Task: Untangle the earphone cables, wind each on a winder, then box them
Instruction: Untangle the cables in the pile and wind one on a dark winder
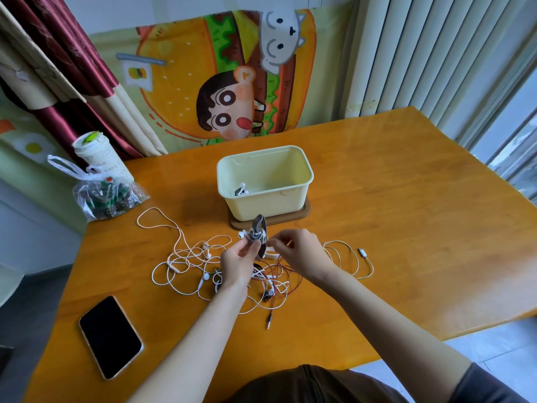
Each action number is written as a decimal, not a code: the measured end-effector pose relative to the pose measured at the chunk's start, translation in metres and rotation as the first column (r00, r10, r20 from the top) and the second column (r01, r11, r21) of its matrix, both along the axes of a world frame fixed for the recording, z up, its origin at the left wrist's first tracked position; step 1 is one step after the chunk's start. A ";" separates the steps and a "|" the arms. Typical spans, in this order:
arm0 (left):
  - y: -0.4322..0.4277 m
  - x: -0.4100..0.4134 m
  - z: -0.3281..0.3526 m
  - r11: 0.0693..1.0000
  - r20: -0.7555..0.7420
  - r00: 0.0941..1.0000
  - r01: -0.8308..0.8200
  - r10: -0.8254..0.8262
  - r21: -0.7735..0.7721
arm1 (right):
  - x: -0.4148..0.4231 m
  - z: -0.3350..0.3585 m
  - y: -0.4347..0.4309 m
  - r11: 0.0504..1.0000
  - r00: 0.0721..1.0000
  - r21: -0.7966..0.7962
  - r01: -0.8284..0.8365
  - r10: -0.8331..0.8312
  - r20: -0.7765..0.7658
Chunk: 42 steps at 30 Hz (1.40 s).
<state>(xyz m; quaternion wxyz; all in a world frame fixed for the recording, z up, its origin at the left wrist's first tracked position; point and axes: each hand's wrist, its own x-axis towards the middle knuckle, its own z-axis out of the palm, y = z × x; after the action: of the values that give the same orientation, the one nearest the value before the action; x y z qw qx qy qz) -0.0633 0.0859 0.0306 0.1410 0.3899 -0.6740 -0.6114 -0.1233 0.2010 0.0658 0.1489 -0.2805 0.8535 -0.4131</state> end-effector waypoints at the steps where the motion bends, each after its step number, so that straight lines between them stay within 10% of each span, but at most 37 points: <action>1: 0.000 0.000 0.001 0.998 -0.011 1.000 -0.018 0.018 0.052 | -0.003 0.002 0.000 1.000 1.000 -0.004 0.009 -0.009 -0.012; 6: -0.005 -0.005 0.009 0.832 -0.054 0.969 -0.178 0.241 0.525 | -0.005 -0.003 0.000 0.999 0.999 0.031 0.043 -0.042 -0.025; 12: -0.008 -0.013 0.012 0.674 -0.081 0.969 -0.101 0.234 0.732 | 0.002 -0.018 0.003 0.992 0.998 0.118 0.053 -0.055 0.013; 42: 0.005 -0.005 0.012 0.851 0.046 0.984 -0.170 0.170 0.496 | 0.019 -0.013 0.003 0.986 0.983 0.144 -0.090 0.111 -0.145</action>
<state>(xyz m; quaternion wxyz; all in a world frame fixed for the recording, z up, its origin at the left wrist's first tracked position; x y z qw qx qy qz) -0.0682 0.0912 0.0425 0.0891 0.4711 -0.4564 -0.7495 -0.1045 0.2036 0.0532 0.1228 -0.3434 0.8733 -0.3230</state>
